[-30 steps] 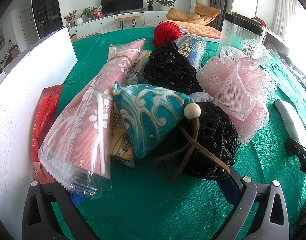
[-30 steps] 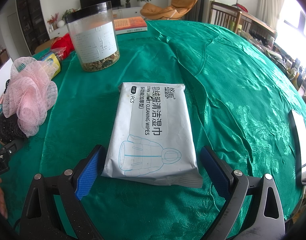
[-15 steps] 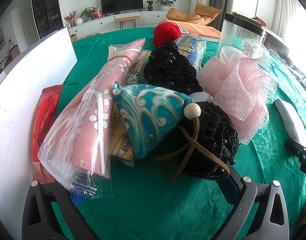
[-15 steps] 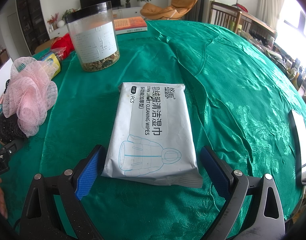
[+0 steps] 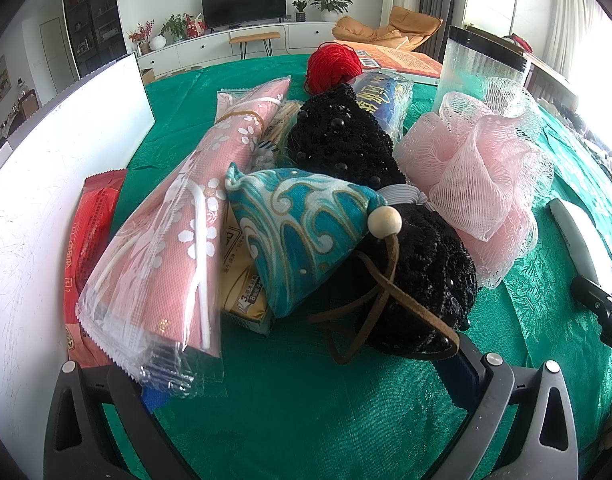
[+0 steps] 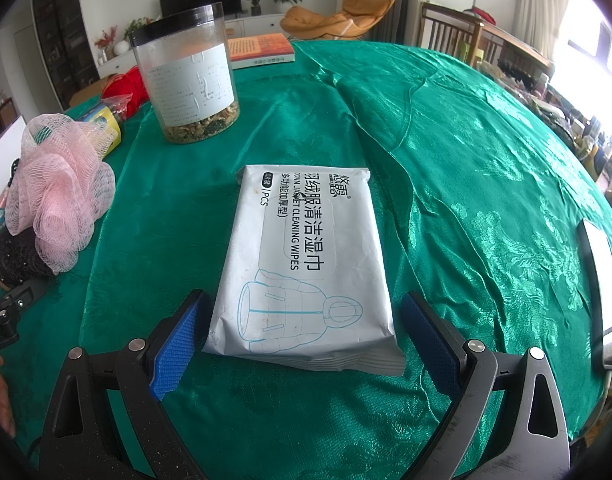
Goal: Organize soft objects
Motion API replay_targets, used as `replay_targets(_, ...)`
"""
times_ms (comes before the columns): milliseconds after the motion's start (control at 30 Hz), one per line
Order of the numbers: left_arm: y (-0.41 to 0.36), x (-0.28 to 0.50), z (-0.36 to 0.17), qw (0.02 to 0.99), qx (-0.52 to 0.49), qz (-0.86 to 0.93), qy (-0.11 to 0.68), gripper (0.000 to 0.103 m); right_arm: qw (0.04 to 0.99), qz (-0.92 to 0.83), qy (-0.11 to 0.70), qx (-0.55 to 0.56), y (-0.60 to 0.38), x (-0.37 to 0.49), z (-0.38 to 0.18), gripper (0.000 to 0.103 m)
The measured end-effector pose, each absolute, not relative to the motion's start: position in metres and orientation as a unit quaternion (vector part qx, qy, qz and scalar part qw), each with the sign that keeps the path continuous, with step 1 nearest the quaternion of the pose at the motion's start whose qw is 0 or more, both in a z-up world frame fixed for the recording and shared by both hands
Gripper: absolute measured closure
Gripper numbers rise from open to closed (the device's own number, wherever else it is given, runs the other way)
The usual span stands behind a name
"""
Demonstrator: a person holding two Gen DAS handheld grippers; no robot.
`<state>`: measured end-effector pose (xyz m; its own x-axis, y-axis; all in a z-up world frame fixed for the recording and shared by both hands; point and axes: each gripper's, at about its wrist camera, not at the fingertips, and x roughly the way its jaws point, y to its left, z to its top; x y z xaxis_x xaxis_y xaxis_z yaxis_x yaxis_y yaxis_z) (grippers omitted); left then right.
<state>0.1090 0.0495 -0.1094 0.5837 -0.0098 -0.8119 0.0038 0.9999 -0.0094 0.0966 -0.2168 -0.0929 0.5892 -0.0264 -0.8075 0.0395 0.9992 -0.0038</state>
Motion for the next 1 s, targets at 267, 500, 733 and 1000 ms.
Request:
replay_targets(267,0.049,0.109,-0.109,0.890,-0.003,-0.004,0.456,0.000,0.891,-0.019,0.453,0.007,-0.217,0.097,-0.093,0.006)
replay_targets(500,0.049,0.109,-0.109,0.890,-0.003,-0.004,0.456,0.000,0.891,-0.019,0.453,0.007,-0.217,0.097,-0.093,0.006)
replay_targets(733,0.050,0.105,-0.109,0.889,0.001,-0.009,0.457,0.000,0.891,-0.019,0.453,0.008,-0.217,0.097,-0.093,0.006)
replay_targets(1000,0.058,0.064,-0.088,0.874,-0.017,-0.044,0.483,0.000,0.891,-0.019,0.453,0.008,-0.217,0.097,-0.093,0.006)
